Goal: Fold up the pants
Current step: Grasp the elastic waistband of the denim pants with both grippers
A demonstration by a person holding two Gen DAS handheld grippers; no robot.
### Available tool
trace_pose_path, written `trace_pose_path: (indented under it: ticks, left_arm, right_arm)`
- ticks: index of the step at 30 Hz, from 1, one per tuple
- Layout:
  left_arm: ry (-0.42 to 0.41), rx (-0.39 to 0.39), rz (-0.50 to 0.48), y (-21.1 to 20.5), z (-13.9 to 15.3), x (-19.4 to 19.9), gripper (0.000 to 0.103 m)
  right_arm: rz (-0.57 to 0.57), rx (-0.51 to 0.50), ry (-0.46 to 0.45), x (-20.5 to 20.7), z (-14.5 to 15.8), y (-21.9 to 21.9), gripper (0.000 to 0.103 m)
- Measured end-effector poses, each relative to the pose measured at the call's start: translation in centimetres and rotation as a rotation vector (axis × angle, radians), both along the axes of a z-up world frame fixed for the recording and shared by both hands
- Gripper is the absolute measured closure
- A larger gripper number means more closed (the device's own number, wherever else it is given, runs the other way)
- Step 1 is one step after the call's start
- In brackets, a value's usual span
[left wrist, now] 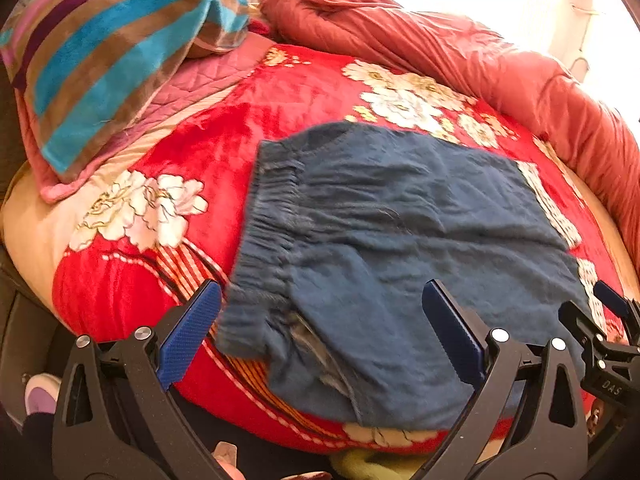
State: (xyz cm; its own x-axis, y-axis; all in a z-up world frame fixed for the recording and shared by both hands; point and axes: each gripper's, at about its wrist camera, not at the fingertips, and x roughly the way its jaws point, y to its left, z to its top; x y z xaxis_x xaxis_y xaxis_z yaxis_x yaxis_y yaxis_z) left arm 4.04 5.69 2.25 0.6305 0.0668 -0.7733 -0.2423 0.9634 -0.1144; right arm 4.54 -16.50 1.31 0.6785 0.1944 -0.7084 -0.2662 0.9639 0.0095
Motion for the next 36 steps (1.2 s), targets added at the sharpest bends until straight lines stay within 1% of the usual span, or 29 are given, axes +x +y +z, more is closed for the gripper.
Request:
trace_pose_path:
  ticks: [9,16,20,22,26,30,32,36]
  left_arm:
    - [0.014,0.004,0.055,3.6,-0.4,3.2,0.008]
    - [0.033,-0.04,0.077,6.6,-0.8,5.4,0.008]
    - [0.047,-0.037,0.085,8.0,-1.3,6.8,0.008]
    - [0.054,-0.031,0.084,8.6,-1.5,7.6,0.008]
    - [0.059,-0.04,0.05,9.5,-1.7,9.6,0.008]
    - [0.034,-0.01,0.008,9.6,-1.8,11.5,0.008]
    - [0.045,-0.003,0.008,9.8,-2.1,12.5,0.008]
    - [0.092,0.058,-0.021,9.4,-3.1,14.7,0.008]
  right_arm:
    - [0.038,-0.025,-0.008,3.9,-0.1,1.9,0.004]
    - [0.112,-0.043,0.004,7.6,0.0,3.6,0.004]
    - [0.169,-0.058,-0.019,9.7,0.5,5.0,0.004]
    - [0.201,-0.058,-0.015,11.0,0.7,5.7,0.004]
    - [0.241,-0.05,-0.026,14.2,1.0,6.5,0.004]
    - [0.269,-0.076,-0.009,17.3,0.5,7.4,0.004]
    - [0.276,-0.081,0.019,19.1,0.0,7.8,0.004]
    - [0.313,-0.09,0.055,21.7,-0.8,8.9,0.004]
